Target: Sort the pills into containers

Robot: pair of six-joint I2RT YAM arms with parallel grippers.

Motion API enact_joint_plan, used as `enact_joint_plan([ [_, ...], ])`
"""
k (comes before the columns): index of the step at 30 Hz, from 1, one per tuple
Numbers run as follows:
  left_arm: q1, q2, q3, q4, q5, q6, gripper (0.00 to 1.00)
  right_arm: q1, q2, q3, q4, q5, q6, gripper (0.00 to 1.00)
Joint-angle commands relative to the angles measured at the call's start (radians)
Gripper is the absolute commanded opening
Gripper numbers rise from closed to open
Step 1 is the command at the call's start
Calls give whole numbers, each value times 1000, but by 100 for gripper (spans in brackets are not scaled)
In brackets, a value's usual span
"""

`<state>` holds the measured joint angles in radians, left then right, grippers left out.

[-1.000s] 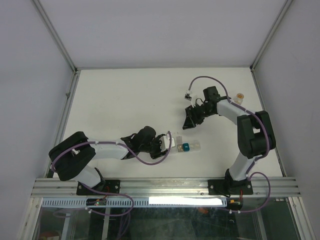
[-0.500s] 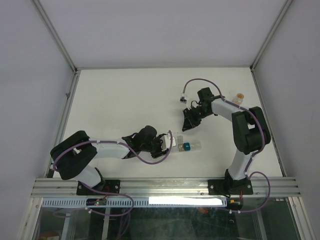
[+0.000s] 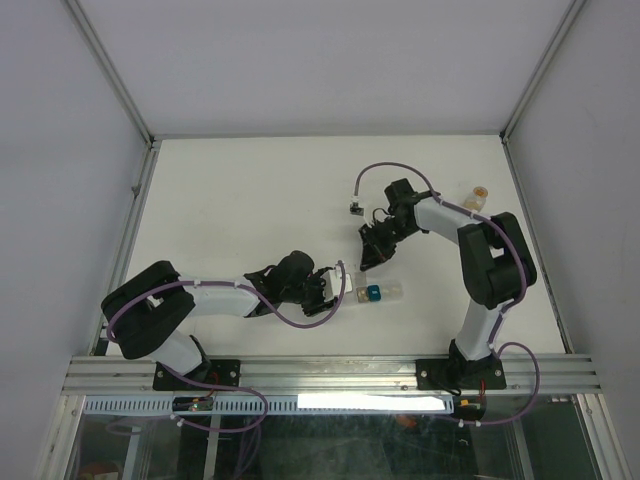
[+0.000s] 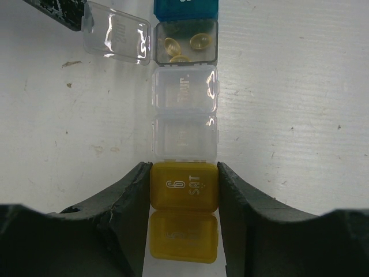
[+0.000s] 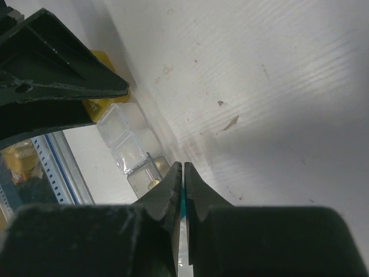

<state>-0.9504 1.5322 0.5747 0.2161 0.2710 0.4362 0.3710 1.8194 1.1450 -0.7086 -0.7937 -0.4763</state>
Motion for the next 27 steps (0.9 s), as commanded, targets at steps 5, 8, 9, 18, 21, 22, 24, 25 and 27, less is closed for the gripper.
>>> enact_joint_plan([
  [5, -11, 1, 30, 7, 30, 0, 23, 40, -97, 14, -56, -60, -101, 5],
  [8, -11, -1, 32, 4, 30, -3, 23, 65, -131, -11, -69, -54, -123, 4],
  [9, -12, -1, 33, 4, 29, -2, 22, 79, -140, -21, -72, -45, -129, 4],
  [18, -11, -6, 34, 1, 28, -6, 22, 141, -166, -106, -91, 79, -135, 3],
  [21, -11, -6, 34, 0, 30, -7, 22, 143, -183, -119, -83, 98, -126, 3],
  [22, -11, -6, 34, 1, 30, -7, 22, 143, -189, -122, -76, 108, -121, 3],
  [24, -11, -4, 36, 1, 30, -7, 22, 143, -197, -126, -67, 118, -114, 3],
  [25, -11, -4, 36, 0, 31, -7, 22, 143, -200, -125, -68, 115, -115, 3],
  [27, -11, -4, 37, 0, 31, -8, 22, 145, -207, -124, -71, 99, -121, 3],
])
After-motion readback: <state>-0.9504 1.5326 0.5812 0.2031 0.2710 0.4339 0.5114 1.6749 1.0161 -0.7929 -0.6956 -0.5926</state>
